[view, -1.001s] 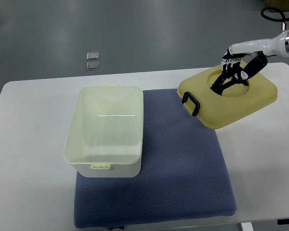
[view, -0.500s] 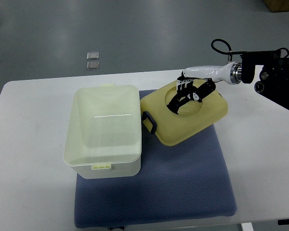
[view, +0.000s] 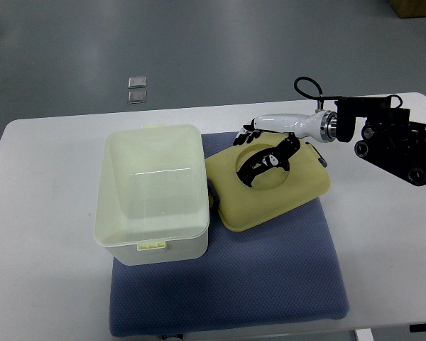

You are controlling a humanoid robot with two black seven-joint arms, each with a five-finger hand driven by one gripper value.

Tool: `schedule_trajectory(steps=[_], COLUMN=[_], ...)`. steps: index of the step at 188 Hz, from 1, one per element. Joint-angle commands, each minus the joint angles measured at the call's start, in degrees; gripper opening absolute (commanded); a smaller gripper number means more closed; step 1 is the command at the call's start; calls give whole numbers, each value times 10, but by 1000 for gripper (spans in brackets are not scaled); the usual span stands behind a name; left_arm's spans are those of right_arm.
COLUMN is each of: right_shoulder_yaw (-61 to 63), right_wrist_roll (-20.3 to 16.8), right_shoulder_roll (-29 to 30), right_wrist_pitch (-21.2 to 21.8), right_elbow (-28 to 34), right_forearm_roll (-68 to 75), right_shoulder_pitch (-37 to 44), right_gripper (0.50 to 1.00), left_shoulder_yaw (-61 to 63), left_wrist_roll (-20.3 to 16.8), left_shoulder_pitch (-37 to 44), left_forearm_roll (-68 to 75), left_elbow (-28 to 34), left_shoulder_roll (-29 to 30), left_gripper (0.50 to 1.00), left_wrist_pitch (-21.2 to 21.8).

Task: Open white storage box with right hand
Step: 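Lower the lid onto the mat beside the box and release it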

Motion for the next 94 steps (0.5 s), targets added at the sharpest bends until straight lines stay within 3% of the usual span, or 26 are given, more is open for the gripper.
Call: schedule_trajectory(steps=[1,61,94], right_shoulder_yaw=[-1,3,49], right_wrist_roll=[0,0,0], right_shoulder_roll=[-2,-25,-49], right_wrist_pitch=[9,82,97], right_elbow=[-1,0,-15], right_forearm_roll=[0,5,24], right_shoulder_pitch=[-4,-3,4], right_gripper=[956,956,956], left_shoulder_yaw=[0,0,-1], left_wrist_roll=[0,0,0], left_shoulder_pitch=[0,0,0], left_forearm_roll=[0,0,0], left_elbow=[0,0,0], left_shoulder_roll=[0,0,0], left_gripper=[1000,1000,1000], left_wrist_pitch=[0,0,0])
